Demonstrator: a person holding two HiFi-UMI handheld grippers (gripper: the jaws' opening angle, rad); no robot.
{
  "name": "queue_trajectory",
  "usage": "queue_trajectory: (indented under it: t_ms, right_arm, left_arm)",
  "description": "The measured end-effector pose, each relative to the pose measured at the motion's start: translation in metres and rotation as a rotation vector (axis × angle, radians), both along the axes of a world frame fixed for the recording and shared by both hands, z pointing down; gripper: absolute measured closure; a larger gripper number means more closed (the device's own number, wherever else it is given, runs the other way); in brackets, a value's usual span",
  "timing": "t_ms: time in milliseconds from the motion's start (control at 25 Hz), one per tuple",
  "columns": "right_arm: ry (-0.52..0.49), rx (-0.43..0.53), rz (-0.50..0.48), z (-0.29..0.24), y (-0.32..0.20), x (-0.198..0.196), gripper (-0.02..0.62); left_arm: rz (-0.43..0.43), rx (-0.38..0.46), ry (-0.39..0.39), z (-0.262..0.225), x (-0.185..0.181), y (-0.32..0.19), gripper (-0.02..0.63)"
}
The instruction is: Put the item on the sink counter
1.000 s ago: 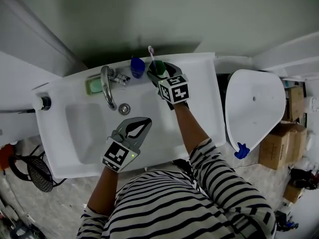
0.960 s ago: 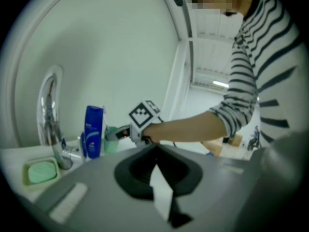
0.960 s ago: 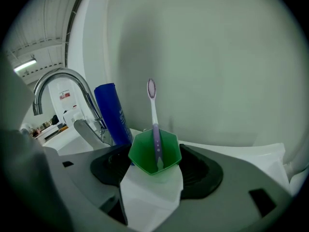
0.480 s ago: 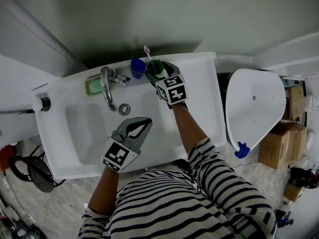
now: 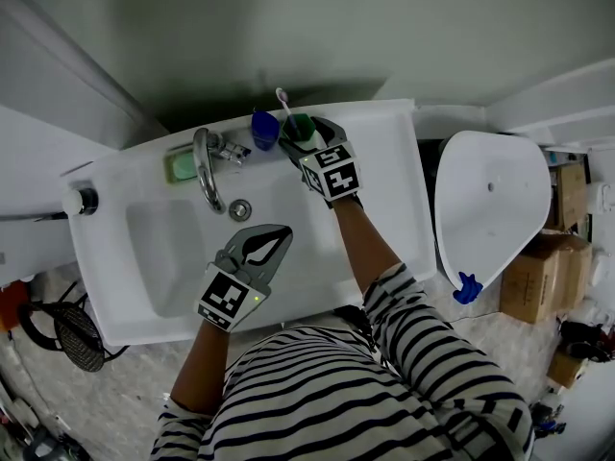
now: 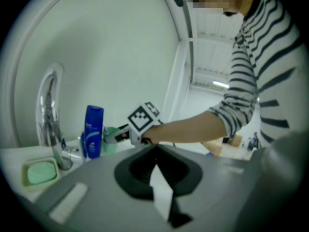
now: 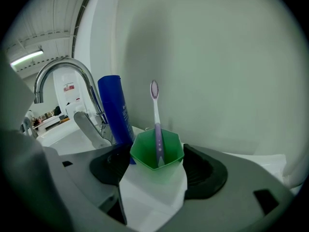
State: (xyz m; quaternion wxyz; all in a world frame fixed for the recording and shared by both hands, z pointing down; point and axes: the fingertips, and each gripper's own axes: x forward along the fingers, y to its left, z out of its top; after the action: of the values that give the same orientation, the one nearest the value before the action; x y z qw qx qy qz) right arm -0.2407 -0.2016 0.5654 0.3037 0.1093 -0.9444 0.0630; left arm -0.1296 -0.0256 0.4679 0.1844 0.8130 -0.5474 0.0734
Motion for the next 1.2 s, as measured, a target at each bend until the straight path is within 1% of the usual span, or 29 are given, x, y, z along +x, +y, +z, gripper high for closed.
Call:
queue_trajectory:
  t_ms: [440,680,880,1040,1200]
  right_arm:
    - [-0.032,0.001,0.005,-0.024,0.001,0.021,0.284]
    - [-0.065,0.028,0.022,-0.048,0.006,0.040,0.284]
    - [-0.093,0.040,0.021,-0.069,0.019,0.056,0.284]
    - [-0.131,0.035,0.025,-0.091,0.034,0.072,0.284]
    - [-0.154,0.046,-0.001,-0.111,0.053,0.088,0.284]
  left_arm:
    - [0.008,0.013,-0.002,-0.006,0.003,-0.004,0.600]
    - [0.000,0.027,-0.012,-0.011,0.002,-0.004,0.600]
    - [-0.011,0.043,-0.008,-0.016,0.001,-0.004,0.598]
    - [0.002,0.050,-0.018,-0.021,0.008,0.000,0.600]
    - [0.012,0.049,-0.022,-0.024,0.013,0.006,0.598]
